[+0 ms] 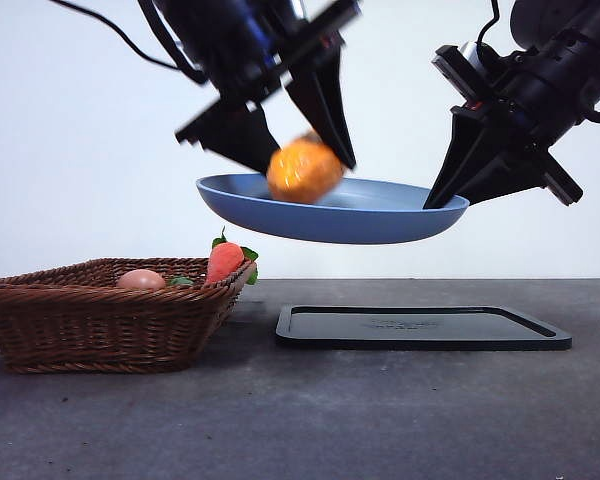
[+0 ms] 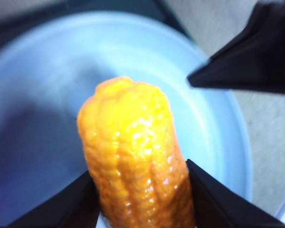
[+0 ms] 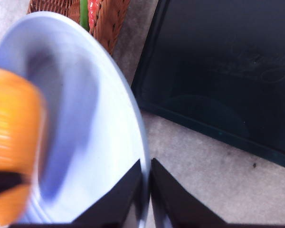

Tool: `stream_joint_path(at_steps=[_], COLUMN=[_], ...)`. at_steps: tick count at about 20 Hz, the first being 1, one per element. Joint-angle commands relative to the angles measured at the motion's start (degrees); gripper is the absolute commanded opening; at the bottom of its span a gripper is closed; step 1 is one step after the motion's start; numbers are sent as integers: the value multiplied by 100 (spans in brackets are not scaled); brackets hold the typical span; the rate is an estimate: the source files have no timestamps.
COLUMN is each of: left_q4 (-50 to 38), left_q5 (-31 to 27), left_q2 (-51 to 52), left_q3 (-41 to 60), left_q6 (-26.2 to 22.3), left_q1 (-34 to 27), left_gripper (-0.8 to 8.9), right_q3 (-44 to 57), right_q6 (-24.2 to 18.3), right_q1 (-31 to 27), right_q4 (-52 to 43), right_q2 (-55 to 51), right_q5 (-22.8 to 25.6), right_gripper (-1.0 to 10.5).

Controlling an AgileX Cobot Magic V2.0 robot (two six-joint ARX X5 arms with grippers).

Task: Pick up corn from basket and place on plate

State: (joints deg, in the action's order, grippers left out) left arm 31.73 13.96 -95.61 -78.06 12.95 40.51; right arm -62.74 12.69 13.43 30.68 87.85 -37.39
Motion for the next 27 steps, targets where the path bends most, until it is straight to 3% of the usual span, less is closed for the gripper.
stream_joint_path(at_steps=[1,5,10,18,27], left_q4=[-50,-52,-44,42,173], left_q5=[13,4,-4,-2,-4], left_q2=[-245,-299,-299,-103,879], left_q3=[-107,-107,-107,-140,-203], left_q6=[-114,-116,-63,-24,-166], left_q1=[83,107,114,111,37], left_gripper=[193,202,331,331,330], right_q3=[-107,-107,-107,-107,-107], right_q6=[85,85,85,85,330], right_q1=[20,22,22,20,-133], right_q4=[-35,-24,-11,177,273], right_q2=[48,48,48,48,55], right_q5=[-59,-177,-175,-162,-118], right_gripper=[3,3,3,3,3])
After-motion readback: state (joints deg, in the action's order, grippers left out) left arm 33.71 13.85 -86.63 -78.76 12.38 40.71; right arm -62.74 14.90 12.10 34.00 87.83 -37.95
